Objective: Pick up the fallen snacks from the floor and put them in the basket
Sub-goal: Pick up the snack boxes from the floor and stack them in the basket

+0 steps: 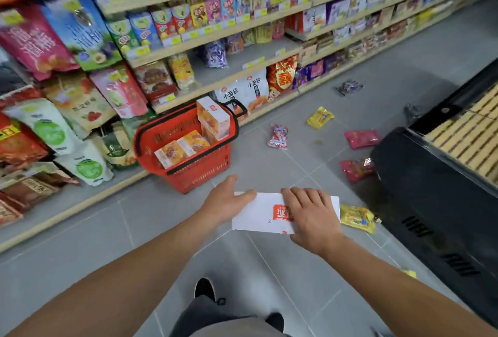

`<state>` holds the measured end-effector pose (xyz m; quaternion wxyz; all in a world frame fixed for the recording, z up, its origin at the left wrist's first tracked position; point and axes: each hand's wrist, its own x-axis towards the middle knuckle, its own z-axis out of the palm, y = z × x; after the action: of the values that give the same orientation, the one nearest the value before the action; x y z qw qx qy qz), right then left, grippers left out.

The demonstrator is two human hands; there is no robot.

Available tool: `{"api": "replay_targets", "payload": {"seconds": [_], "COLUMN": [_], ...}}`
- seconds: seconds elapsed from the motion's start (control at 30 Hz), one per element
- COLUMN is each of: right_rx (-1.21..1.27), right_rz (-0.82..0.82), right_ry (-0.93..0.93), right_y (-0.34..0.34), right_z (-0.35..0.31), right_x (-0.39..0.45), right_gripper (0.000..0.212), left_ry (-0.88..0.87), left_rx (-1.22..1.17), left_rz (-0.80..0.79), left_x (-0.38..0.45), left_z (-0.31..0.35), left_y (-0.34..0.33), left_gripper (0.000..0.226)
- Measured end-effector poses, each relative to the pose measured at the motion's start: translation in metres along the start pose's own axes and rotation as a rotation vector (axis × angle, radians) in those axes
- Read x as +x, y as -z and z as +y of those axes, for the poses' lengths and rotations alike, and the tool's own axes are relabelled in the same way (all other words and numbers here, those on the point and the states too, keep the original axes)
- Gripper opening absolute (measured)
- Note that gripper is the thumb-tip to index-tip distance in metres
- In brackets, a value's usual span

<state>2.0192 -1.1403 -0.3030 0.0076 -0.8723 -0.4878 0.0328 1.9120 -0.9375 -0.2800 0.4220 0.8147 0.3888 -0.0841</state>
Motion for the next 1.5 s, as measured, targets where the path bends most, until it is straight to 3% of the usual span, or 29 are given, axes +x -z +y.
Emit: {"api": "replay_targets", "payload": {"seconds": [0.1, 0.23, 0.53, 0.9, 1.23, 1.5], "right_rx": [-0.027, 0.004, 0.037, 0.084, 0.148, 0.276], "right_rz": [-0.052, -0.073, -0.155, -0.19, -0.266, -0.265], "right_ry": [0.092, 0.163, 0.25, 0.305, 0.303, 0.249], "right_y": [0.013, 0.028, 0.038, 0.022, -0.01, -0.029], "right_z": [-0.037, -0.089, -0.23, -0.376, -0.399, -0.369], "right_x": [0.026, 0.062, 0.142, 0.24, 0.386, 0.522], "right_gripper": [0.093, 0.091, 0.092, 0.096, 0.106, 0.103], "left_ry": [-0.264, -0.371, -0.315, -0.226, -0.246, -0.234], "left_rx": [0.217, 0.568, 0.761, 0.723, 0.724, 0.656], "left_rz": [0.078, 0.102, 0.183, 0.161, 0.162, 0.079], "left_x": [-0.017, -0.033, -0.02, 0.017, 0.143, 0.278], "left_z": [-0.027, -0.069, -0.174, -0.284, -0.315, -0.285], "left_y": [0.029, 0.061, 0.169, 0.298, 0.369, 0.428], "left_gripper": [0.097, 0.114, 0.114, 0.108, 0.107, 0.108]}}
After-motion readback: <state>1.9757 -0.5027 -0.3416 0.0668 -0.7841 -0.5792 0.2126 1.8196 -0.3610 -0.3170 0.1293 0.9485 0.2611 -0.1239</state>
